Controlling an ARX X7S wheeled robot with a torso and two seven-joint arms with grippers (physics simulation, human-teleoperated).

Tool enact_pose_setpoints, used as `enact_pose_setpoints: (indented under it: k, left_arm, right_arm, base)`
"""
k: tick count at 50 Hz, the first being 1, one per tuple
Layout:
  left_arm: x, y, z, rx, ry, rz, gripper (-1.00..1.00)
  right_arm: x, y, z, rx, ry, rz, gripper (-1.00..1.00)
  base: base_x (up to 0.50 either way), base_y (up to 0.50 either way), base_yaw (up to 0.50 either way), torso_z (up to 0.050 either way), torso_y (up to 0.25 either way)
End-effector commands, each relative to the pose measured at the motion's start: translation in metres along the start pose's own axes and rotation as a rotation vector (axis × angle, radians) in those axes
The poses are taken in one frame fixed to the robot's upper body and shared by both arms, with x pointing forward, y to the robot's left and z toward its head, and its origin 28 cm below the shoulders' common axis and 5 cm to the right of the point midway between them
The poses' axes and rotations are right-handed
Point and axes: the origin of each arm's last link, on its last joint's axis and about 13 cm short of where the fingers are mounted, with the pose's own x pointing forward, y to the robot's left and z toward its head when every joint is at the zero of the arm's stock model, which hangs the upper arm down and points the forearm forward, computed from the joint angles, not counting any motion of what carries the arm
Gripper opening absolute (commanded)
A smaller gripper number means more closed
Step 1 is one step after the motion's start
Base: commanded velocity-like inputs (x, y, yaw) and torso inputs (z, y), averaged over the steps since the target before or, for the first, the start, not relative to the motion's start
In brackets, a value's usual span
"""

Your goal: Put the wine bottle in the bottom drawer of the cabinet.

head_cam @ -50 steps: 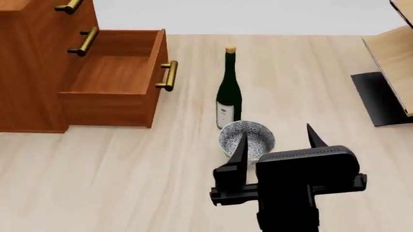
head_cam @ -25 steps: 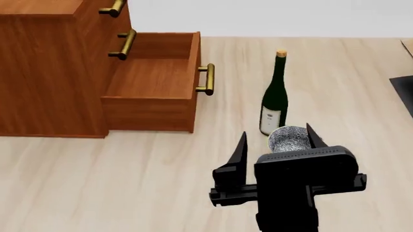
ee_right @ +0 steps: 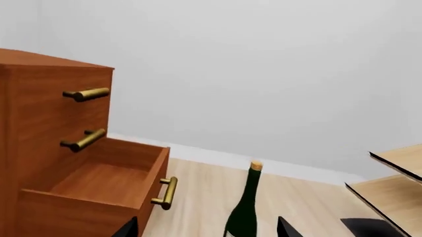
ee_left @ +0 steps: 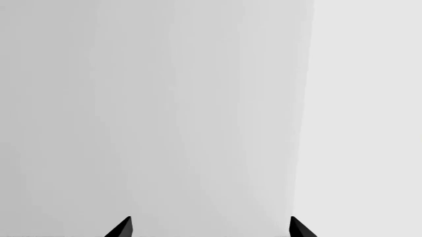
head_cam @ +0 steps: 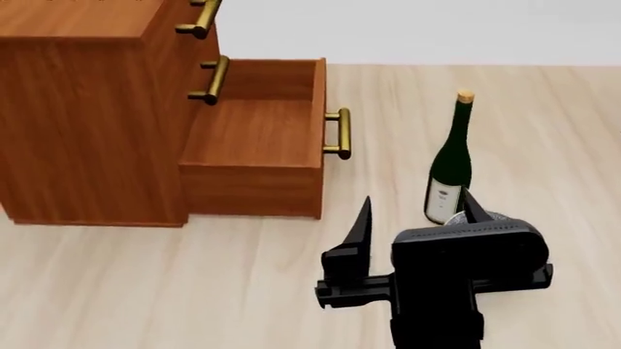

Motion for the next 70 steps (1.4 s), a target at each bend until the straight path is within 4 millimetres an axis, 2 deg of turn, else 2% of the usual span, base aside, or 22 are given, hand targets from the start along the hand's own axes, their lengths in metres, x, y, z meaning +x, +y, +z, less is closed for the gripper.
enact_pose_setpoints:
  k: [1, 70]
  left_arm:
    - [-0.0002, -0.0003, -0.0007, 0.003, 0.008, -0.005, 1.0]
    - [-0.0009, -0.001, -0.0025, 0.027, 0.026, -0.02, 1.0]
  right_arm:
    - [0.0001, -0.0002, 0.0, 0.019, 0.003, 0.002, 1.0]
    - [-0.0018, -0.0004, 0.0025, 0.0, -0.035, 0.002, 1.0]
  base:
    - [0.16, 0.05, 0.0, 0.0, 0.0]
    - [0.17, 0.03, 0.0, 0.0, 0.0]
